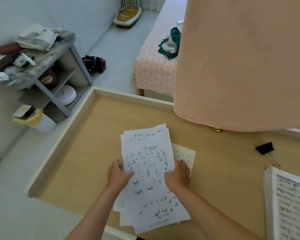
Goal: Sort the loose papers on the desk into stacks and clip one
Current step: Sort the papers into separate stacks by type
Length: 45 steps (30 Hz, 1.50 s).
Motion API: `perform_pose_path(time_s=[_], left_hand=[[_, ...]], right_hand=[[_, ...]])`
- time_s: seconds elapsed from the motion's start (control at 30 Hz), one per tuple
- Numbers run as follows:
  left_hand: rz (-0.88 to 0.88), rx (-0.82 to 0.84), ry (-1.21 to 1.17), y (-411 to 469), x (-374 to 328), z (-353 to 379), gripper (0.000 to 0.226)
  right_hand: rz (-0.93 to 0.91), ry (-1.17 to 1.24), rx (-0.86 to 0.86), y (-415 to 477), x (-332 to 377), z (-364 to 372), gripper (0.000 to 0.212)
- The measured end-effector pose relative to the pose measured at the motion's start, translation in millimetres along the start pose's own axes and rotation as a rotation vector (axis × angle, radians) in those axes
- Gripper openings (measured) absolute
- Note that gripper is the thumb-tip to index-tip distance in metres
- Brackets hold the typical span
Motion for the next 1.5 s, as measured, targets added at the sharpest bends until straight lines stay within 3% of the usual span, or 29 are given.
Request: perform_pose_path(time_s=[0.13, 0.27, 0.4, 0.57, 0.63, 0.73, 0.9, 1.07, 1.17, 1.27, 1.37, 1.43, 1.5], left_hand=[[0.003, 0.026, -0.025, 9, -1, -7, 0.068], [0.009, -0.015, 0.136, 16, -3, -15, 0.054], [0.05, 0.037, 0.183, 16, -8, -3, 0.073], [0.07, 0.056, 0.21, 16, -15, 3, 0.085], [0.087, 0.072, 0.182, 16, -15, 0, 0.089], [0.115, 0.087, 0.159, 16, -6, -4, 0.088], [0.046, 0.012, 0.089, 1, 29, -19, 0.077], [-0.173, -0.214, 0.091, -39, 84, -37, 0.08], [-0.36, -0.353, -0.096, -72, 116, -39, 0.097], [-0.531, -0.418, -0.442, -101, 151, -25, 0.097], [-0.569, -0.233, -0.817, -118, 181, 8, 0.077], [-0.491, -0.045, -0.853, -127, 187, 22, 0.045], [-0.45, 0.035, -0.828, -138, 192, 25, 0.032]], right_hand=[[-0.153, 0.202, 0.106, -5, 21, 12, 0.059], [-0.019, 0.067, -0.084, 3, 2, -12, 0.07], [0.007, 0.374, -0.052, -6, 0, -10, 0.081], [-0.022, 0.573, 0.054, -9, 9, -3, 0.074], [-0.023, 0.57, 0.076, -9, 10, -8, 0.058], [-0.06, 0.51, 0.137, -10, 10, -10, 0.036], [-0.167, 0.326, 0.233, -11, 18, 7, 0.072], [-0.266, -0.009, 0.27, -15, 24, 47, 0.073], [-0.402, -0.232, 0.279, -33, 36, 61, 0.069], [-0.492, -0.361, 0.304, -45, 38, 72, 0.069], [-0.578, -0.432, 0.315, -54, 31, 83, 0.066], [-0.636, -0.473, 0.32, -60, 25, 91, 0.064], [-0.683, -0.52, 0.32, -67, 19, 95, 0.062]])
Point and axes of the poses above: each hand's wrist, its own y-axis towards the middle knuckle, its own z-axis out of the palm, x = y × z, the point moved 7 cm from there along y, towards the middle knuckle, and after that the axes turned 10 degrees about x, right-handed, at the moved point
